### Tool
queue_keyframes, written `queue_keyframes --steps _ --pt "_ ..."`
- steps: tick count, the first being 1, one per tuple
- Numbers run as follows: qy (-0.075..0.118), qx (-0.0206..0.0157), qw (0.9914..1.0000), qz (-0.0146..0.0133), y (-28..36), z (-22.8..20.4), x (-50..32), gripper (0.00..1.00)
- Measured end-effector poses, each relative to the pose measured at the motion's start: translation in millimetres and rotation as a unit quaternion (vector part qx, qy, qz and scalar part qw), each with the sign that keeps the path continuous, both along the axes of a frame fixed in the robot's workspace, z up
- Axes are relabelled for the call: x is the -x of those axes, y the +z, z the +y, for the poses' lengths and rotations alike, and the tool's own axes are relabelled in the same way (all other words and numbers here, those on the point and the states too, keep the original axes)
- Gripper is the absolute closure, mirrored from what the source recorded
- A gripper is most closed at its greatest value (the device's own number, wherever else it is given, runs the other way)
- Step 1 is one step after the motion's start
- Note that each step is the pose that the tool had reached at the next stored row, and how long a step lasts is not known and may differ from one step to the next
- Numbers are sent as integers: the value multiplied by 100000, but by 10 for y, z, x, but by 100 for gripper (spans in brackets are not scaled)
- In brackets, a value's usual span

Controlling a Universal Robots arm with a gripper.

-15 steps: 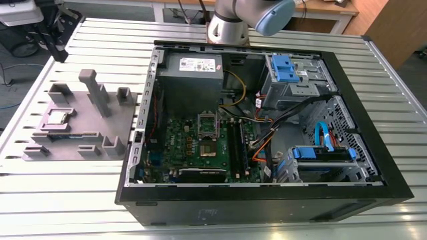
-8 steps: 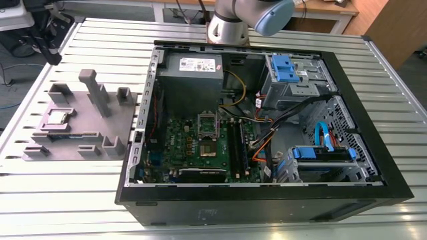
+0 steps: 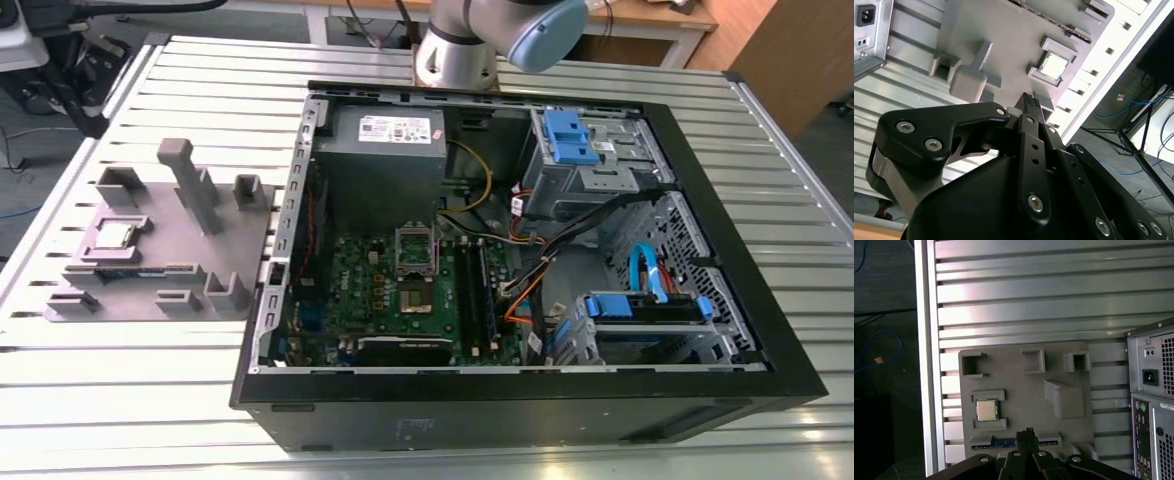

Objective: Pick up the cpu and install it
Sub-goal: 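Reach for the cpu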

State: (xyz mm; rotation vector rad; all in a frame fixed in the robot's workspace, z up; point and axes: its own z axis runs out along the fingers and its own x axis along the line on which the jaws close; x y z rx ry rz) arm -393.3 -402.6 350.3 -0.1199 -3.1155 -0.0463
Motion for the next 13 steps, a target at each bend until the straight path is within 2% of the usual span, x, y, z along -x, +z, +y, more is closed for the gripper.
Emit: queue_keyframes --steps 7,13 --pt "1 224 99999 239 -82 -5 101 89" --pt "0 239 99999 237 -87 -4 111 89"
